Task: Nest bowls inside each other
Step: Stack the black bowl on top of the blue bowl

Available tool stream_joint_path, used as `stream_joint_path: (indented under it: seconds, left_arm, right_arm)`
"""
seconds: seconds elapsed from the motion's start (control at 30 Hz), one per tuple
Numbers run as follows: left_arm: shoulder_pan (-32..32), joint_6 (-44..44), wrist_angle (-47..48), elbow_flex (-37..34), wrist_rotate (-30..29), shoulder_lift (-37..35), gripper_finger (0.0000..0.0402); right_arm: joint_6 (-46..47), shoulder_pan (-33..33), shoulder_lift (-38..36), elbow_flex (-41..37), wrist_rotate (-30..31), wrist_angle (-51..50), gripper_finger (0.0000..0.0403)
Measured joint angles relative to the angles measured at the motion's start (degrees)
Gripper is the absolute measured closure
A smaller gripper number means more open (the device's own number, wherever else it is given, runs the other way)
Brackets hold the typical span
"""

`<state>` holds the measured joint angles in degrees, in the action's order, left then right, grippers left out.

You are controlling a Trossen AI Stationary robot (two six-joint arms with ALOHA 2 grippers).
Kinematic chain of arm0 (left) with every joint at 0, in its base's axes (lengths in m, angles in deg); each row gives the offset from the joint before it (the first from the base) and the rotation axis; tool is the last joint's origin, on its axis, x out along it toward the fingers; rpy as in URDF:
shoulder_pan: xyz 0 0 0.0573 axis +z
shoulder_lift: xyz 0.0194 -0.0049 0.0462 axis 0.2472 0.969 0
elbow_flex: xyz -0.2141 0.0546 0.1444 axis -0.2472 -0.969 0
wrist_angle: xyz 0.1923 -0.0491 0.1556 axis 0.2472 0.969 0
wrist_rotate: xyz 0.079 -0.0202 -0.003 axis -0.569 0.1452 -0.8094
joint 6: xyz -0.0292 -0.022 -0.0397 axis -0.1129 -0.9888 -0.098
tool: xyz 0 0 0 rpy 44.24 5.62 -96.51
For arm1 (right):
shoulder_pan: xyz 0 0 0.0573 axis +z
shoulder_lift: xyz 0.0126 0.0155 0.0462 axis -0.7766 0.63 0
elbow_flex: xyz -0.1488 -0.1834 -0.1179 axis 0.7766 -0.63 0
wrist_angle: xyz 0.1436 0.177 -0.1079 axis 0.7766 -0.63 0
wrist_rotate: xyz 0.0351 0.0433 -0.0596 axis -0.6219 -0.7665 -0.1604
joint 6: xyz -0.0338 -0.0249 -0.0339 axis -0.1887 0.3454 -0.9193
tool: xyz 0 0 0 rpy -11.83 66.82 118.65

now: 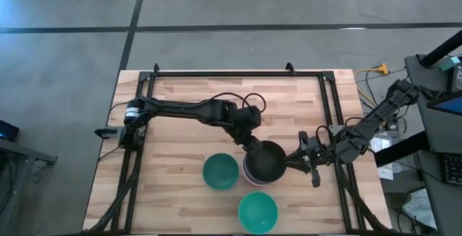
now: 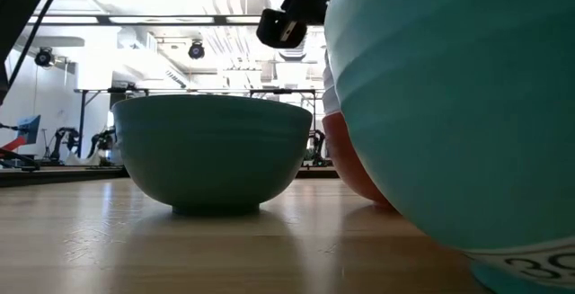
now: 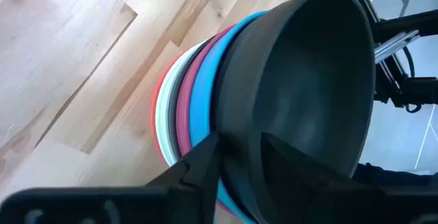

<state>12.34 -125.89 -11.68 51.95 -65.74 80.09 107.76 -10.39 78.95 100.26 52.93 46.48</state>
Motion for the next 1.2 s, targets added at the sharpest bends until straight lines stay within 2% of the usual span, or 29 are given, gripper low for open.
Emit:
stream_joint_path:
  seconds: [0.2, 0.5, 0.73, 0.83, 0.93, 1.2]
  left_arm:
    - [0.0, 0.0, 0.5, 0.0, -2.0, -1.8, 0.0295]
    - [-0.6, 3.4, 0.9, 0.0, -4.6, -4.0, 0.0295]
    - [-3.6, 14.7, -0.7, -0.4, -6.5, -3.8, 0.0295]
    - [-4.8, 19.4, -4.5, -0.8, -9.4, -3.8, 0.0295]
    - [-5.5, 24.8, -7.2, -1.8, -9.3, -3.8, 0.0295]
    - [-5.9, 27.6, -9.8, -9.3, -7.9, -3.9, 0.0295]
  right_arm:
    - [0.3, 0.0, 0.2, 0.0, 0.0, -2.0, 0.0335]
    - [6.6, -1.4, 0.3, -1.6, 0.0, -7.9, 0.0335]
    - [10.1, -2.3, 0.3, -3.8, 0.0, -7.6, 0.0335]
    - [10.9, -2.4, 0.3, -4.6, 0.0, -7.6, 0.0335]
    - [12.5, -2.7, 0.3, -5.2, 0.0, -7.5, 0.0335]
    - [16.2, -3.1, 0.3, -6.3, 0.3, -7.0, 0.0335]
